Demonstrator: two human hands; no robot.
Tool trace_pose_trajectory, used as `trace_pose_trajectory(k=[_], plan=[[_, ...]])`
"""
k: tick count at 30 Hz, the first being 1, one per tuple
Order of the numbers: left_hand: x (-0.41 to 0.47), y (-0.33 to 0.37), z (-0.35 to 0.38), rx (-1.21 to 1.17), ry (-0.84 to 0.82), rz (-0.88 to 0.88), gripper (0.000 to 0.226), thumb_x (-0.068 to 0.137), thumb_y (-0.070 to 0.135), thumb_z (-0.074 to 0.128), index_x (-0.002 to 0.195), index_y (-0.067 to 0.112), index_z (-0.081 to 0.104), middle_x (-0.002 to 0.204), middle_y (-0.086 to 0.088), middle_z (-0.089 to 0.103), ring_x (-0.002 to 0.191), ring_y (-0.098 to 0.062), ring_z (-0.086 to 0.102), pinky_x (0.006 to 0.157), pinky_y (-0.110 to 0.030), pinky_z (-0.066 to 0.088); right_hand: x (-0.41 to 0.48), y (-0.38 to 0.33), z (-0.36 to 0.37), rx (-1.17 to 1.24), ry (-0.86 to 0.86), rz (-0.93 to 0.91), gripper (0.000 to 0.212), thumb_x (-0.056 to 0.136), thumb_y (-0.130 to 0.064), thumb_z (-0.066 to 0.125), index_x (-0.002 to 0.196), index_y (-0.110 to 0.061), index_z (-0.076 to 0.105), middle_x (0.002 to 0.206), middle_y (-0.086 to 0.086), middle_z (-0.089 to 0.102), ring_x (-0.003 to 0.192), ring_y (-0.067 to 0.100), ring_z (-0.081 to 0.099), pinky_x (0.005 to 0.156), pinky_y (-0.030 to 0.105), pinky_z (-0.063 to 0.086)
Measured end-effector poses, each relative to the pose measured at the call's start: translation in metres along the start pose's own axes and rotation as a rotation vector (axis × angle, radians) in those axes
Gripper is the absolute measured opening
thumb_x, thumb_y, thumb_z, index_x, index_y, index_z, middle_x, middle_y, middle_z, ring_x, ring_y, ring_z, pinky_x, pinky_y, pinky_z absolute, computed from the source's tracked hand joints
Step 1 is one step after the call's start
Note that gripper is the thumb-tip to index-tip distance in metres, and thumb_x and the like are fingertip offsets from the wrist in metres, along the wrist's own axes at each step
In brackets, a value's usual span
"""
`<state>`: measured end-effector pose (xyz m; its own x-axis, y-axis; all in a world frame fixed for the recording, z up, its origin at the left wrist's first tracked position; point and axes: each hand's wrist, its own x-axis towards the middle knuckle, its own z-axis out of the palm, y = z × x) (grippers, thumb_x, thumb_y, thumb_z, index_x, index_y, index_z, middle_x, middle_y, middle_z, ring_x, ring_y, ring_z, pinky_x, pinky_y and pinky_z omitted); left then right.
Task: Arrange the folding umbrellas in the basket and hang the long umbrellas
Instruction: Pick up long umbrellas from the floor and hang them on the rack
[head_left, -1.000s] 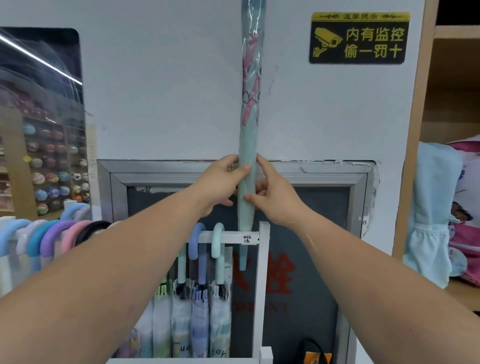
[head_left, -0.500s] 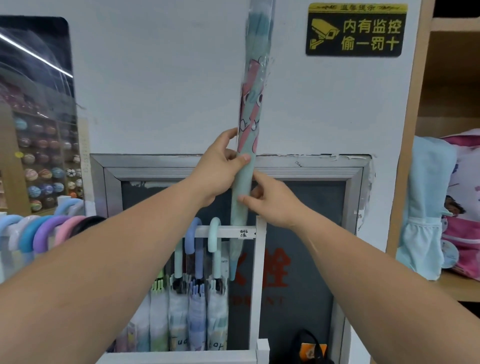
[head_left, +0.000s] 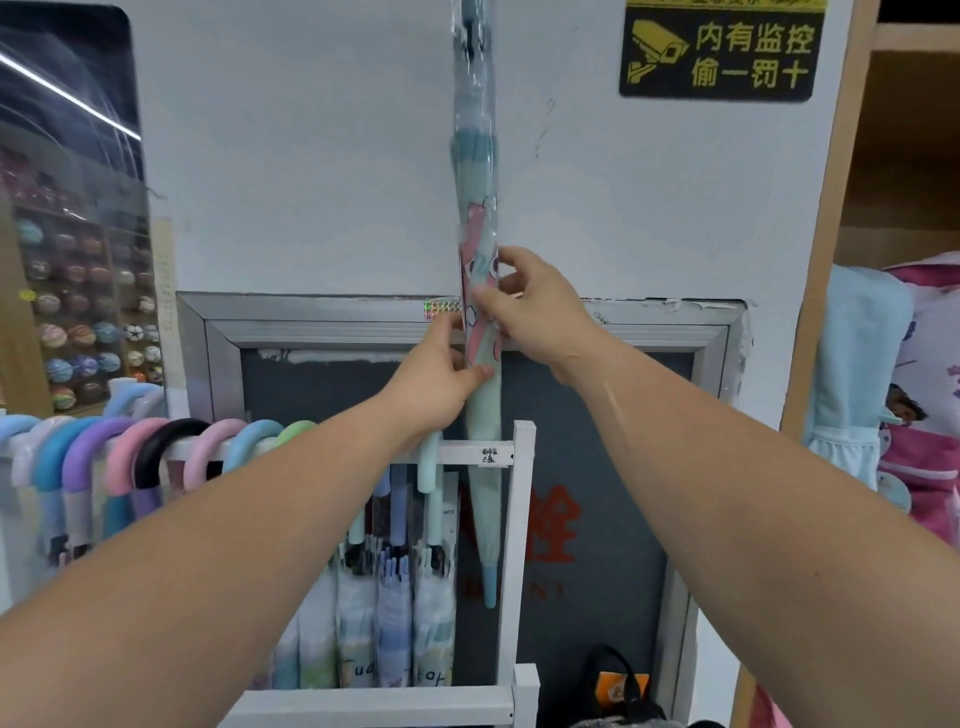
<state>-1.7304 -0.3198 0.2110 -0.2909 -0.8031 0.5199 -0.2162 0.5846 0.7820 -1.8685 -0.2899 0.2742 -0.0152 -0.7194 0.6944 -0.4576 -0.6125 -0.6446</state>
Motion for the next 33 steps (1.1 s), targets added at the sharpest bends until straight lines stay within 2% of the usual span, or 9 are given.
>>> trace_pose_trajectory(k=[3, 5, 9, 15, 19, 22, 26, 29, 33], plan=[[-0.004, -0.01, 0.001, 0.069, -0.038, -0.03, 0.045, 0.094, 0.02, 0.067, 0.128, 0.037, 0.043, 0.102, -0.006, 0.072, 0.091, -0.022, 0.068, 0.073, -0.031, 0.052, -0.002, 0.014, 0.006, -0.007, -0.027, 0.026, 0.034, 0.093, -0.016, 0.067, 0.126, -0.019, 0.06, 0.082, -0.007, 0.062, 0.074, 0.012, 0.065, 0.073, 0.035, 0.057], [-0.004, -0.014, -0.002, 0.128, -0.083, -0.052, 0.048, 0.091, 0.02, 0.07, 0.131, 0.032, 0.046, 0.1, -0.005, 0.074, 0.089, -0.019, 0.069, 0.071, -0.028, 0.05, -0.007, 0.025, 0.007, -0.006, -0.052, 0.056, 0.031, 0.093, -0.014, 0.068, 0.122, -0.019, 0.059, 0.085, -0.008, 0.064, 0.08, 0.013, 0.067, 0.077, 0.036, 0.059], [-0.002, -0.009, -0.014, 0.17, -0.092, -0.05, 0.054, 0.074, 0.027, 0.075, 0.125, 0.033, 0.058, 0.099, 0.004, 0.077, 0.094, -0.015, 0.072, 0.09, -0.038, 0.056, -0.02, 0.046, 0.01, -0.013, -0.127, 0.097, 0.031, 0.092, -0.012, 0.069, 0.119, -0.021, 0.058, 0.093, -0.005, 0.069, 0.089, 0.016, 0.07, 0.08, 0.037, 0.059], [0.01, 0.012, -0.019, -0.131, 0.099, -0.008, 0.024, 0.095, 0.031, 0.066, 0.117, 0.028, 0.056, 0.094, 0.0, 0.077, 0.074, -0.01, 0.075, 0.078, -0.031, 0.057, -0.033, 0.067, 0.01, -0.048, -0.187, 0.14, 0.033, 0.089, -0.018, 0.071, 0.118, -0.025, 0.059, 0.088, -0.001, 0.066, 0.078, 0.014, 0.063, 0.067, 0.028, 0.048], [0.015, 0.019, -0.019, -0.063, 0.067, 0.043, 0.03, 0.102, 0.03, 0.056, 0.132, 0.026, 0.052, 0.108, -0.002, 0.073, 0.094, -0.015, 0.072, 0.089, -0.037, 0.056, -0.037, 0.074, 0.007, -0.073, -0.262, 0.145, 0.038, 0.088, -0.014, 0.071, 0.122, -0.024, 0.058, 0.103, 0.007, 0.072, 0.094, 0.021, 0.07, 0.086, 0.038, 0.058], [0.019, 0.02, -0.018, -0.08, 0.032, 0.06, 0.024, 0.102, 0.025, 0.056, 0.126, 0.028, 0.054, 0.112, -0.004, 0.072, 0.102, -0.02, 0.071, 0.092, -0.043, 0.056, -0.038, 0.076, 0.005, -0.087, -0.292, 0.14, 0.04, 0.088, -0.016, 0.071, 0.124, -0.025, 0.056, 0.106, 0.008, 0.072, 0.101, 0.024, 0.07, 0.093, 0.044, 0.057], [0.021, 0.019, -0.012, -0.131, 0.009, 0.07, 0.018, 0.102, 0.016, 0.055, 0.119, 0.023, 0.055, 0.105, 0.002, 0.072, 0.088, -0.009, 0.071, 0.075, -0.029, 0.057, -0.038, 0.071, 0.004, -0.073, -0.332, 0.156, 0.045, 0.091, -0.013, 0.069, 0.132, -0.023, 0.053, 0.114, 0.0, 0.071, 0.108, 0.016, 0.068, 0.098, 0.039, 0.054], [0.021, 0.017, -0.011, -0.15, 0.026, 0.057, 0.019, 0.102, 0.016, 0.057, 0.121, 0.018, 0.055, 0.103, -0.001, 0.072, 0.084, -0.011, 0.071, 0.071, -0.031, 0.06, -0.038, 0.065, 0.003, -0.123, -0.374, 0.164, 0.048, 0.09, -0.017, 0.069, 0.134, -0.024, 0.053, 0.119, -0.003, 0.07, 0.111, 0.014, 0.066, 0.101, 0.039, 0.053], [0.024, 0.016, -0.011, -0.099, 0.049, 0.031, 0.025, 0.101, 0.017, 0.059, 0.125, 0.016, 0.056, 0.106, -0.004, 0.071, 0.094, -0.019, 0.07, 0.081, -0.036, 0.06, -0.035, 0.049, -0.004, -0.235, -0.334, 0.132, 0.026, 0.088, -0.013, 0.064, 0.111, -0.022, 0.069, 0.1, 0.004, 0.075, 0.089, 0.015, 0.067, 0.089, 0.041, 0.056]])
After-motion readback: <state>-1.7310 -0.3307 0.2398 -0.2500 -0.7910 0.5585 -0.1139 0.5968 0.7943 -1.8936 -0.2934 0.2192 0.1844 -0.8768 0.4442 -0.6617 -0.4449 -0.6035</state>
